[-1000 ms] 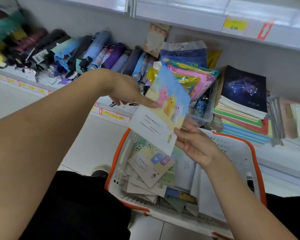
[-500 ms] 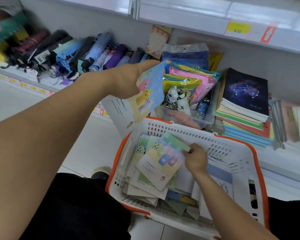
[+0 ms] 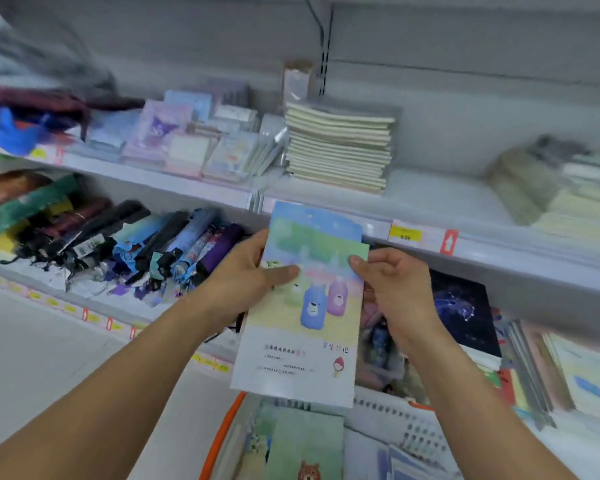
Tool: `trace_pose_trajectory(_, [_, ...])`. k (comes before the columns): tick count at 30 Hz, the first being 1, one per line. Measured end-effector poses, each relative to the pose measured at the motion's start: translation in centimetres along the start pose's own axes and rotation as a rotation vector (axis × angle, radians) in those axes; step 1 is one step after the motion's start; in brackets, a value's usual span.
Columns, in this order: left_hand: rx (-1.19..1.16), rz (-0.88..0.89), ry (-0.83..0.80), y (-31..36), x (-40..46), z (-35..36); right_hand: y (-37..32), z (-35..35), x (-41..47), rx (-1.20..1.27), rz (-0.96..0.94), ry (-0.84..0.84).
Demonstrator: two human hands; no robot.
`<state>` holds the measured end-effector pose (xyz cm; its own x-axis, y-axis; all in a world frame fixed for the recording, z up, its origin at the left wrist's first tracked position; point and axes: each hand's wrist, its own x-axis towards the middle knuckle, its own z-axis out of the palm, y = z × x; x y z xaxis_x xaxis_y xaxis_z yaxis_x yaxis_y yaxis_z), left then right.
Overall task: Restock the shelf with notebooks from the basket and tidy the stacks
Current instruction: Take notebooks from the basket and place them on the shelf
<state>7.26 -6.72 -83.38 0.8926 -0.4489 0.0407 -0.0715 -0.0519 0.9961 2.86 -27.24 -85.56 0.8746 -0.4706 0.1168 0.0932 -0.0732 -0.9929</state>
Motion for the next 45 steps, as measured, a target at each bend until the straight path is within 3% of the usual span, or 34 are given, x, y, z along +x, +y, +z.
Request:
trace_pose_trajectory(3, [-0.148,0.122,0.160,1.0,0.5,0.0,-2.8,0.3,-0.3,-0.260,-0.040,0.010])
trace_pose_trajectory(6, [-0.220,0.211,0.304,2.5,1.4,0.3,-5.1,0.1,-2.5,-0.044,0.146,-0.350])
trace_pose_trajectory(8, [-0.229,0.282,0.337,3.4,1.8,0.7,-6.5,0.2,-4.0,0.081,0.114,-0.464])
trace_pose_trajectory(11, [-0.314,0.235,0.335,5.0,2.1,1.0,-8.4,0.7,-3.8,0.167,0.032,-0.333])
trace_pose_trajectory(15, [-0.444,0.173,0.235,5.8,2.0,0.6,-12.9,1.2,2.5,0.351,0.137,-0.184])
trace_pose_trajectory(19, [-0.384,0.132,0.246,4.8,1.7,0.1,-18.2,2.2,12.2,0.406,0.228,-0.207])
trace_pose_trajectory(28, [-0.325,0.074,0.275,3.8,2.1,-1.1,-18.8,2.7,20.3,-0.108,0.222,-0.175])
trace_pose_trajectory(35, [-0.279,0.036,0.309,3.5,1.9,-1.2,-18.4,3.1,21.6,-0.921,-0.123,0.024])
trace_pose_trajectory(41, [-0.221,-0.009,0.321,3.3,1.7,-0.9,-17.5,4.1,22.4,-1.186,-0.261,0.132])
trace_pose_trajectory(45, [-0.174,-0.025,0.325,3.1,1.6,-1.0,-17.0,3.3,23.8,-1.348,-0.241,0.063])
